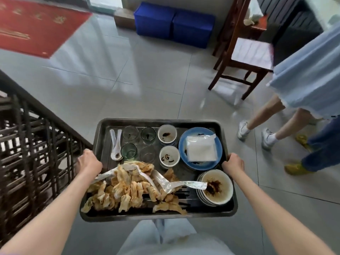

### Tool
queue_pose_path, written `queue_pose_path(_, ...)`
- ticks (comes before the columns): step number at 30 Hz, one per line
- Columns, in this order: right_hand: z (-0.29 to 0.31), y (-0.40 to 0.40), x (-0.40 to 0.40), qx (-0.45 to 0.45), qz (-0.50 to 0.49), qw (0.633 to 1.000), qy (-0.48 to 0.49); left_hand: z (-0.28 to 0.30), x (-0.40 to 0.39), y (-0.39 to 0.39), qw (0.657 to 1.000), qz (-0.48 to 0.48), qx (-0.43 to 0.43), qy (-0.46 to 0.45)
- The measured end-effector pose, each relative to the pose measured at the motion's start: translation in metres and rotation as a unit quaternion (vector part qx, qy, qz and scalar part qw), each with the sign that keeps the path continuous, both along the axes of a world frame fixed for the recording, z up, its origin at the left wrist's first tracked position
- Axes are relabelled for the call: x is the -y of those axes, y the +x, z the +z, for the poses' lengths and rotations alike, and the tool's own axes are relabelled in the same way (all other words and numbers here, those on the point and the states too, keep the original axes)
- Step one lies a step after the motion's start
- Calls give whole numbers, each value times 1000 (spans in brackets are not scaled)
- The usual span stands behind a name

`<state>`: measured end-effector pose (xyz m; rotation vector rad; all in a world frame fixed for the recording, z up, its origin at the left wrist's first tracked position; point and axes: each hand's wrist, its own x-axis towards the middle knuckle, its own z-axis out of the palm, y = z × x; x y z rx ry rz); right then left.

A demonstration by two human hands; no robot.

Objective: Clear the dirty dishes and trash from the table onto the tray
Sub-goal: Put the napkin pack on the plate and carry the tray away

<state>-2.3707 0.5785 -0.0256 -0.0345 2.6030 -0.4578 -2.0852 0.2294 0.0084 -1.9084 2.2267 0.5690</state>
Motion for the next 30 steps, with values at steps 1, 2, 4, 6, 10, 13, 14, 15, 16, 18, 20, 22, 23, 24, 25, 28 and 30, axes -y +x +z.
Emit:
queue_pose_path(1, 1, -23, 16, 0, 2, 1000, 3, 2, 13, -20, 1000, 0, 2, 0)
queue_pose_path(2, 4, -43, 31, -2, 9, 1000, 11, 4, 25, -38, 1000, 3, 5, 0)
queue_pose_path(4, 9, -88, 62, -7, 21, 999, 25, 7, 52, -76, 1000, 18, 12, -1)
queue_pose_path(6, 13, -126, 92, -7, 31, 999, 40, 11, 75, -110, 1000, 19, 21, 2)
queue_pose_path(10, 16, -209, 164, -4, 25, 999, 35, 9, 142, -187, 1000, 10, 11, -6)
queue_pose_path(13, 13, -259, 216, -8, 20, 999, 27, 6, 200, -243, 1000, 9, 3, -13)
queue_pose_path(14, 12, -278, 235, -9, 12, 1000, 25, 5, 222, -266, 1000, 9, 0, -12)
queue_pose_path(15, 11, -293, 252, -8, 3, 1000, 20, 5, 241, -285, 1000, 7, -5, -12)
queue_pose_path(16, 11, -310, 269, -8, -2, 1000, 15, 6, 260, -305, 1000, 2, -5, -14)
queue_pose_path(18, 13, -346, 303, -5, -9, 1000, 10, 10, 298, -344, 1000, -1, -1, -16)
queue_pose_path(20, 16, -381, 336, -2, -16, 1000, 6, 15, 333, -381, 1000, -2, 1, -20)
queue_pose_path(22, 18, -416, 368, 5, -25, 1000, 2, 21, 366, -420, 1000, -5, 2, -19)
queue_pose_path(23, 20, -432, 382, 5, -31, 1000, 0, 24, 381, -439, 1000, -7, 1, -18)
queue_pose_path(24, 21, -450, 397, 3, -35, 999, -3, 26, 397, -459, 1000, -10, 1, -19)
queue_pose_path(25, 22, -468, 412, 1, -36, 999, -4, 27, 411, -478, 1000, -12, 3, -19)
queue_pose_path(28, 23, -527, 455, 4, -33, 999, -7, 29, 455, -542, 1000, -11, 1, -24)
queue_pose_path(30, 22, -568, 482, 4, -29, 999, -13, 29, 481, -586, 1000, -13, -1, -21)
